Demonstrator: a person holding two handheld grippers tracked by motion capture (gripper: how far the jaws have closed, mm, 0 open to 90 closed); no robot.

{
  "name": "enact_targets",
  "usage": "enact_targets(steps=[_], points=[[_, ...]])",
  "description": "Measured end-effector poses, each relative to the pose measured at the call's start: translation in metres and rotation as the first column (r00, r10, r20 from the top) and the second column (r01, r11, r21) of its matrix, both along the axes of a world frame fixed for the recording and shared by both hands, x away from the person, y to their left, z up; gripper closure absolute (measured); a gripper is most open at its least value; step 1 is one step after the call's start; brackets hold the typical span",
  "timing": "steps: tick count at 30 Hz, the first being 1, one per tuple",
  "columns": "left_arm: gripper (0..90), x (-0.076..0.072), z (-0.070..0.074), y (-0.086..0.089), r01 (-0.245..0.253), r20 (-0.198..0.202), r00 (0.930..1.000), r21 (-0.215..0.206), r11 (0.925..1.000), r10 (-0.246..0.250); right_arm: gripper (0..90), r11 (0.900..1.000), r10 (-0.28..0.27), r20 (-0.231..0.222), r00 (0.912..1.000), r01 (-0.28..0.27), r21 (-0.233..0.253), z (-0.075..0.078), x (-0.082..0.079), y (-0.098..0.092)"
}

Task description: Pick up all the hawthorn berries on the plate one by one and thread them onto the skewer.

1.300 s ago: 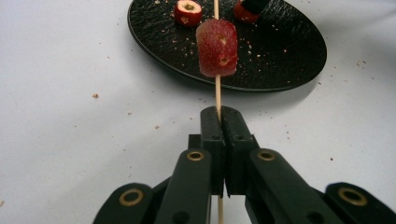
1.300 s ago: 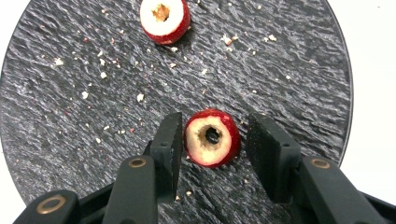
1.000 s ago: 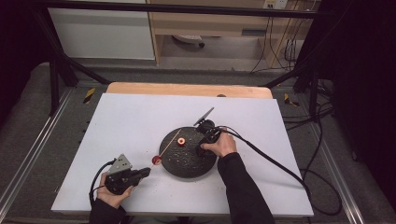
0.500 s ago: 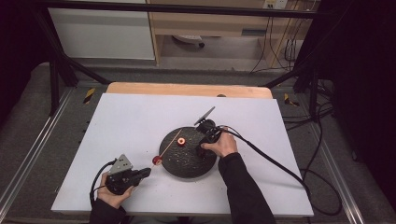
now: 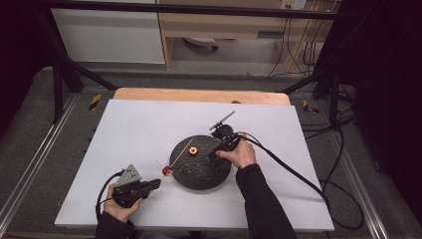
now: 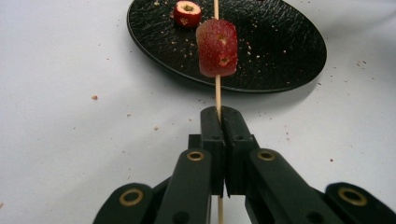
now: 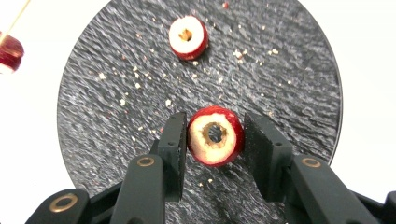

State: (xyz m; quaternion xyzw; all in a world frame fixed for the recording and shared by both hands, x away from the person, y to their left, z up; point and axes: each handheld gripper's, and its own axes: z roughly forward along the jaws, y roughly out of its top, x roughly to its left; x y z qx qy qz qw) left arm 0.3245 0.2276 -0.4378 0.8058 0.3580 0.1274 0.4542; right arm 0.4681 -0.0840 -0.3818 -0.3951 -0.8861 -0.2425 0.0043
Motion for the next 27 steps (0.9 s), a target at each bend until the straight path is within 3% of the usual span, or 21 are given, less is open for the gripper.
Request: enact_targets(steps=[9,16,20,27], points=[[88.3,0.000,0.000,0.000,0.000,0.000,1.0000,-0.001,1.0000,0.000,61.4,0.997,-0.015,0.040,0.9991,0.012,0.075,0.009,-0.009,-0.003],[88.3,0.000,0.000,-0.001,-0.002,-0.001,1.0000,-0.004,1.0000,0.002,61.4,0.989,-0.033,0.072,0.9969,0.022,0.148,0.012,-0.017,-0.008],[88.3,0.000,0.000,-0.001,-0.003,-0.001,1.0000,-0.005,1.0000,0.003,61.4,0.978,-0.055,0.090,0.9944,0.036,0.206,0.011,-0.023,-0.013],[88.3,0.000,0.000,-0.001,-0.005,-0.004,1.0000,-0.014,0.9999,0.005,61.5,0.943,-0.118,0.137,0.9834,0.068,0.325,0.004,-0.035,-0.022]])
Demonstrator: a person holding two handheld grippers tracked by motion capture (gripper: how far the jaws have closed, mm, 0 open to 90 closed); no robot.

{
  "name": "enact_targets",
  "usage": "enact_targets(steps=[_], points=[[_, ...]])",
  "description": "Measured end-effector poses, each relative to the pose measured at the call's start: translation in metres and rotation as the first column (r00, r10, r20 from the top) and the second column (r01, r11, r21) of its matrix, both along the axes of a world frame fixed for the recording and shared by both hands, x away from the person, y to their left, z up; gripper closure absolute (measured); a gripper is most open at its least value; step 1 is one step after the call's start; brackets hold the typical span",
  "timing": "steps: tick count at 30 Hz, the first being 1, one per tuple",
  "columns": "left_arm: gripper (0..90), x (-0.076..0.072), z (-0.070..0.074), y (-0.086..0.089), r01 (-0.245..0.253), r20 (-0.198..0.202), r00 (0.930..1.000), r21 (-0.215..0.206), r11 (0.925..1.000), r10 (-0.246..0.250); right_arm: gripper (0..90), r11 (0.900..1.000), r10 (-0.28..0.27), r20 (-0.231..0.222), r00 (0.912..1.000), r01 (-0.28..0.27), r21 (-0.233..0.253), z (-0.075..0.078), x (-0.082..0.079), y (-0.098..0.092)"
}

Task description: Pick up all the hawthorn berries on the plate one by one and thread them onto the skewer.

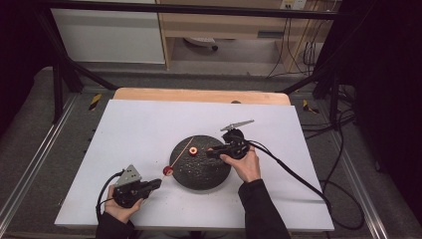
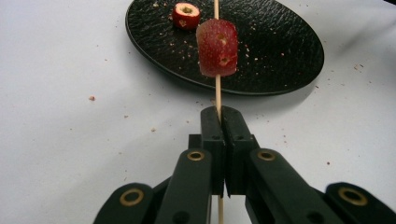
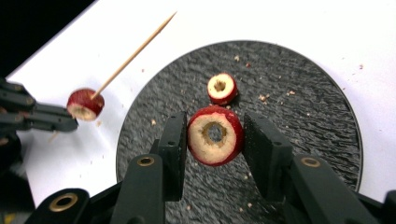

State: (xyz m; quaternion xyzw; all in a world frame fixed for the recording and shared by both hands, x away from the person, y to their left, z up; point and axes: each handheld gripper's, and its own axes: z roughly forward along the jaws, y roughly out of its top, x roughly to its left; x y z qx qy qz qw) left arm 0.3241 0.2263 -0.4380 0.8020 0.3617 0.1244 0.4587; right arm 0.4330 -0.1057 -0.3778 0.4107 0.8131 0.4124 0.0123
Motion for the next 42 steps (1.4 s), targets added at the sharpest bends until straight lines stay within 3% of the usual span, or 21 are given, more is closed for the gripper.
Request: enact_targets(steps=[6,9,12,21,26,32,39,42], points=[[88.3,0.000,0.000,-0.001,-0.004,0.001,1.0000,-0.003,1.0000,0.004,61.5,0.994,-0.043,0.024,0.9988,0.040,0.103,-0.013,-0.010,-0.002],[88.3,0.000,0.000,-0.001,-0.007,0.001,1.0000,-0.006,1.0000,0.007,61.5,0.982,-0.071,0.039,0.9967,0.063,0.177,-0.018,-0.014,-0.004],[88.3,0.000,0.000,-0.002,-0.008,-0.001,1.0000,-0.010,0.9999,0.008,61.5,0.972,-0.099,0.054,0.9936,0.085,0.217,-0.021,-0.018,-0.004],[88.2,-0.001,0.000,-0.003,-0.012,0.006,0.9999,-0.018,0.9998,0.012,61.5,0.924,-0.179,0.071,0.9813,0.142,0.354,-0.026,-0.025,-0.001],[88.2,-0.001,0.001,-0.003,-0.013,0.012,0.9998,-0.021,0.9997,0.014,61.5,0.891,-0.216,0.073,0.9737,0.166,0.422,-0.026,-0.027,0.001],[88.3,-0.001,0.001,-0.005,-0.017,0.015,0.9997,-0.027,0.9995,0.018,61.6,0.861,-0.251,0.076,0.9649,0.187,0.474,-0.024,-0.026,0.002],[88.2,-0.002,0.001,-0.007,-0.024,0.017,0.9996,-0.037,0.9990,0.024,61.6,0.834,-0.285,0.085,0.9549,0.203,0.514,-0.024,-0.024,0.002],[88.3,-0.002,0.001,-0.008,-0.030,0.020,0.9993,-0.046,0.9985,0.031,61.6,0.811,-0.312,0.089,0.9460,0.217,0.543,-0.023,-0.022,0.002]])
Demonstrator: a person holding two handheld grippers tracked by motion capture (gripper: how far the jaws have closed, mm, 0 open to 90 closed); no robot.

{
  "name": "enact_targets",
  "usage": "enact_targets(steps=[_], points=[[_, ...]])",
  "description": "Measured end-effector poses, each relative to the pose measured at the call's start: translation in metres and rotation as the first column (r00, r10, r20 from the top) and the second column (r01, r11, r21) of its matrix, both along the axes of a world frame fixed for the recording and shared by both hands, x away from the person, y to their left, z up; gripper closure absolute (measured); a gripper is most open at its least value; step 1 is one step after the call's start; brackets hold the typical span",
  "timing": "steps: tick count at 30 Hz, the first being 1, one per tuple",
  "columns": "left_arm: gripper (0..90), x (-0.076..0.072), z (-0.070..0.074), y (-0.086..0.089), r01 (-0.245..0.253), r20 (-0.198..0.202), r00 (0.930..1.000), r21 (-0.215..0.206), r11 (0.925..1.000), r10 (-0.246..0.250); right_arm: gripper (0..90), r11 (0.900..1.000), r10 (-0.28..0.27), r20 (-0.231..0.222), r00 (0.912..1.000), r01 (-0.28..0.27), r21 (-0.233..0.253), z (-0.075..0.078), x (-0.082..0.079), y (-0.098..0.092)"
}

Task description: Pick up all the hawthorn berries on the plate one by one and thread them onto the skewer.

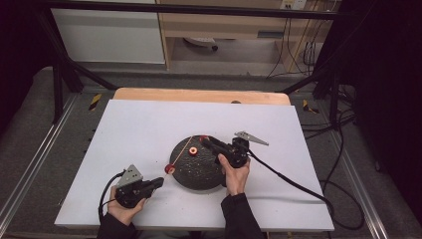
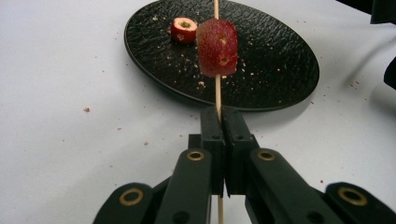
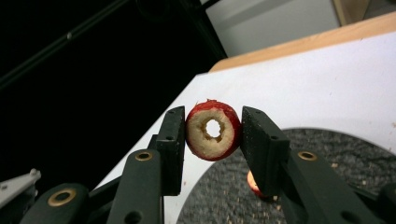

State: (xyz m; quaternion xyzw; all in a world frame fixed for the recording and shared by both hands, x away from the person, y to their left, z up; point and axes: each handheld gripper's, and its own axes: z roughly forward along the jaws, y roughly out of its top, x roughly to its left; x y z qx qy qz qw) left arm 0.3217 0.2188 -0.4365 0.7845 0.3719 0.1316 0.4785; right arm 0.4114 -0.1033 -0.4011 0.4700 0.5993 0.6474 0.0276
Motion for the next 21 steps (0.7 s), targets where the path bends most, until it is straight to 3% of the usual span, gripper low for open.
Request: enact_targets(steps=[7,21], points=[[88.2,-0.001,0.001,-0.001,-0.013,0.007,0.9999,-0.017,0.9998,0.013,61.6,0.997,-0.050,0.028,0.9984,0.048,0.056,0.003,0.004,-0.001],[88.2,-0.003,0.001,-0.009,-0.026,0.007,0.9996,-0.043,0.9988,0.026,61.7,0.979,-0.122,0.075,0.9897,0.108,0.175,0.005,0.011,-0.002]])
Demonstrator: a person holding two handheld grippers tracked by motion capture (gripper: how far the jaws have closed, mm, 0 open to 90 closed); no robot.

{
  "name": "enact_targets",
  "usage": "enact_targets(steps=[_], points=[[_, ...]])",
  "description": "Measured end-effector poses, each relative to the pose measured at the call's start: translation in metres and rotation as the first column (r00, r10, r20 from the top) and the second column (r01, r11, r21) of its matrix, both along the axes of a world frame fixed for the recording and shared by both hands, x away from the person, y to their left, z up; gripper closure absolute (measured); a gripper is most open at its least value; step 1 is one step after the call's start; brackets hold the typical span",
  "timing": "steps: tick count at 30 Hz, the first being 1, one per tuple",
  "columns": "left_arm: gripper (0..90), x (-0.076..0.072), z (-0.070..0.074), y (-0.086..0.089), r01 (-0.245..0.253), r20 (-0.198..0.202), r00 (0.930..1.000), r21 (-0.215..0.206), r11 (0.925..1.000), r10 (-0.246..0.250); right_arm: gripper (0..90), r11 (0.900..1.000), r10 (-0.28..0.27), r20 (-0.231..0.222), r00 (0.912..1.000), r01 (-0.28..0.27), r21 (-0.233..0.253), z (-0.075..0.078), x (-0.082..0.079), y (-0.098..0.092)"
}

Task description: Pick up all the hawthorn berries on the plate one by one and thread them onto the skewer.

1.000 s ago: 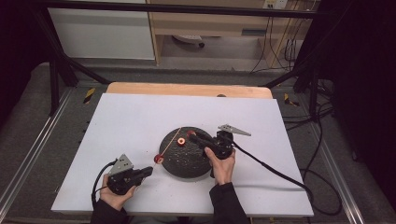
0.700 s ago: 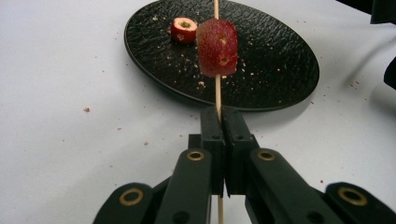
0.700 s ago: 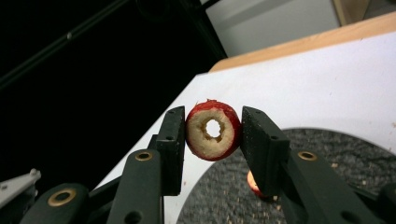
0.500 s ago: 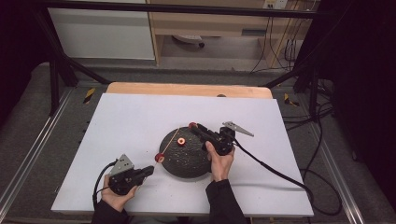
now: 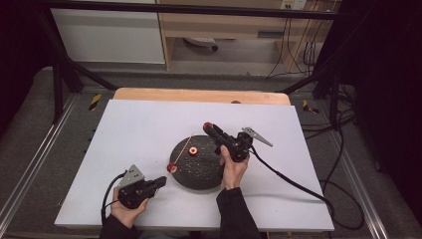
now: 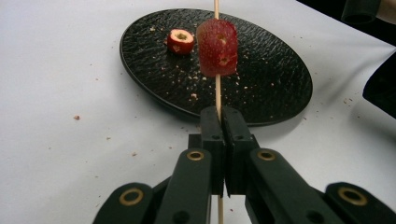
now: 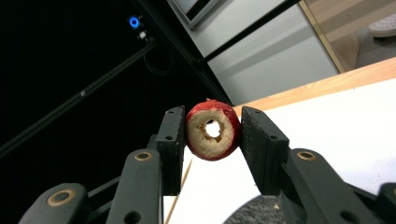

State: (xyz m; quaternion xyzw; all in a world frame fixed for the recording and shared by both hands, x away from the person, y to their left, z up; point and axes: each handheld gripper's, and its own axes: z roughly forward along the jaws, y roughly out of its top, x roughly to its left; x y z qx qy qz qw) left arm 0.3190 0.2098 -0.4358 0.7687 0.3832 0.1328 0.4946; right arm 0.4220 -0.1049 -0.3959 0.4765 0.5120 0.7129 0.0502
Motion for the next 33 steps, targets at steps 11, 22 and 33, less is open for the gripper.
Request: enact_targets(steps=[11,22,33], points=[[88.3,-0.002,0.002,-0.012,0.002,0.004,1.0000,-0.012,0.9999,-0.002,61.7,0.998,-0.014,0.005,0.9999,0.013,0.053,-0.001,0.005,0.000],[88.2,-0.004,0.010,-0.031,0.017,0.021,0.9996,-0.027,0.9995,-0.016,61.7,0.995,-0.016,0.024,0.9996,0.013,0.099,0.002,0.006,-0.002],[88.2,-0.006,0.013,-0.037,0.018,0.044,0.9989,-0.041,0.9990,-0.016,61.7,0.989,-0.010,0.033,0.9994,0.005,0.145,0.006,0.003,-0.005]])
